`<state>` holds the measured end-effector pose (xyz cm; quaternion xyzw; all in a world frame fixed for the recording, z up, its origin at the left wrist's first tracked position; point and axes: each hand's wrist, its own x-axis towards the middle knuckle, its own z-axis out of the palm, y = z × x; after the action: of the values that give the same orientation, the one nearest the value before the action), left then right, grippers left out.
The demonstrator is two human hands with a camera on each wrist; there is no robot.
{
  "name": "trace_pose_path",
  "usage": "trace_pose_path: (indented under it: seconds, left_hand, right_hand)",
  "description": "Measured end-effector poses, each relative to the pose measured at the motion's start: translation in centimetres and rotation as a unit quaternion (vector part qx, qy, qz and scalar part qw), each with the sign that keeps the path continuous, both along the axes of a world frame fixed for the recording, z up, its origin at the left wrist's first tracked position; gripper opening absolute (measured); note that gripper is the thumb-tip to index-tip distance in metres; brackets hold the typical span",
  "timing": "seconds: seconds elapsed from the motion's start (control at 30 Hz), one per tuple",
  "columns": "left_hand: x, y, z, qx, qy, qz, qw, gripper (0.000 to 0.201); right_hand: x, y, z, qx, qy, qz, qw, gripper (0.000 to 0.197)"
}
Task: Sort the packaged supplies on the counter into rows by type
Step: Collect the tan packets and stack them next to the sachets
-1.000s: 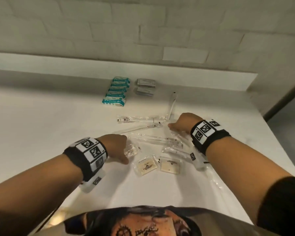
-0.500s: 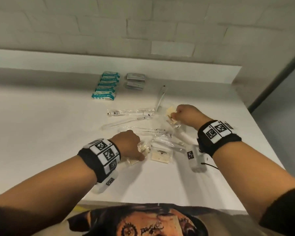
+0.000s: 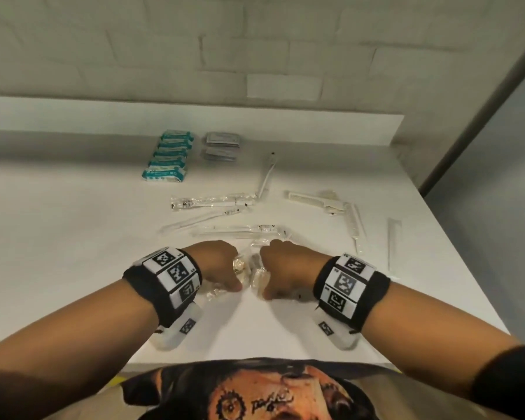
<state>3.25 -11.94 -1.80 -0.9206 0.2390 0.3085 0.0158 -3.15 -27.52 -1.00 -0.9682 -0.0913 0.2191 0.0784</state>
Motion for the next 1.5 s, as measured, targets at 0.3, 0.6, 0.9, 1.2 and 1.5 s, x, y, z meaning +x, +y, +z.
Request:
trace_pose_path:
  seconds: [0.3, 0.6, 0.9, 1.2, 1.5]
  left_hand:
    - [5.2, -1.3, 3.6, -0.175, -0.054, 0.066, 0.981, 0.038]
    - [10.8, -2.0, 2.1, -0.078, -0.086, 0.116, 0.987, 0.061]
    - [8.9, -3.7, 1.4, -0.093, -0.034, 0.062, 0.993, 0.045]
    - [8.0, -3.5, 1.9, -0.463, 0.031, 0.283, 0.839, 0.023]
    - [6.1, -3.9, 5.0, -0.694, 0.307, 0.318, 0.568, 0.052]
  right_hand:
    - [5.2, -8.7, 4.4, 0.164, -0.078, -0.242, 0.953, 0.043]
    - [9.8, -15.3, 1.8, 0.058, -0.025, -0.24, 0.969, 0.047]
    - [11.8, -13.4, 3.4, -0.089, 0.069, -0.212, 0.971, 0.044]
    - [12.3, -10.5, 2.7, -0.112, 0.093, -0.204, 0.968, 0.047]
    - [12.3, -5.2, 6.9, 0.539, -0.01, -0.24, 0.807, 0.036]
